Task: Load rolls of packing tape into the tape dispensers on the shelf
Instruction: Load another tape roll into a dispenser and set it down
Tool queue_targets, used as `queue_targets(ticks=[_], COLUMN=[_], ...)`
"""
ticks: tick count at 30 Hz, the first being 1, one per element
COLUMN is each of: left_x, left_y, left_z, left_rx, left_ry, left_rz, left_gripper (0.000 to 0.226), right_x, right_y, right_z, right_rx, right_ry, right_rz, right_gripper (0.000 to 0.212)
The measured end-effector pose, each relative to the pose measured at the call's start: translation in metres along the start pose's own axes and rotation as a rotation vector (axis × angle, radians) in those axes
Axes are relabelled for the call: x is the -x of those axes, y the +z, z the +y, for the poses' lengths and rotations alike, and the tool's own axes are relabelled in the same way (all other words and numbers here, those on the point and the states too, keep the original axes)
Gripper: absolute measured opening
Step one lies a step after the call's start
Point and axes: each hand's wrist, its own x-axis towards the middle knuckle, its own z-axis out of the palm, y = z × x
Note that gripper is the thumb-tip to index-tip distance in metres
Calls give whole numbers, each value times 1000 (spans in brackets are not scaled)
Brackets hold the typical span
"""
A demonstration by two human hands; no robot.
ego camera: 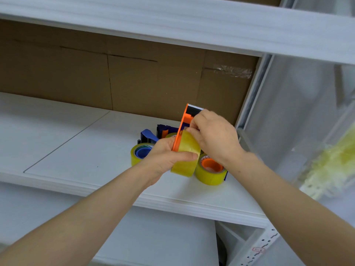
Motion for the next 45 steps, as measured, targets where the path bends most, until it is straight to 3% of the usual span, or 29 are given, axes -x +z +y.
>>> queue_targets(ticks=[2,5,9,15,18,21,24,29,30,34,42,45], left_x=[0,1,1,0,2,1,3,5,6,6,9,11], left_y=[1,4,9,11,14,17,18,15,16,12,7,3], left_z=[1,3,6,12,12,8,7,5,7,7,6,9], left_rx=[5,39,41,-21,-41,-67,-119,-139,-143,-218,-50,-41], left_ry=[19,49,100,76,79,100,118,92,76,1,6,-27], left_rz=[24,66,147,75,127,191,252,253,242,143,165,103], left_gripper=[32,14,18,14,7,32,72,86,80,13,20,8], right_x=[0,-2,-4,-12,-14,-15,-16,-20,-21,-23,-28,-31], right_y=[3,0,-1,-1,1,3,3,5,5,5,-7,-9], right_z=[0,2,5,10,10,9,14,18,18,17,22,28], right_rx=[64,-118,-214,-206,-197,-165,-158,-157,-152,-125,-349,-556], right_ry=[-29,86,195,263,286,313,347,336,336,316,337,381], right_rz=[113,116,112,91,80,55,22,-88,-101,-134,-182,-194], right_gripper=[28,24,21,18,17,16,14,21,23,26,26,16])
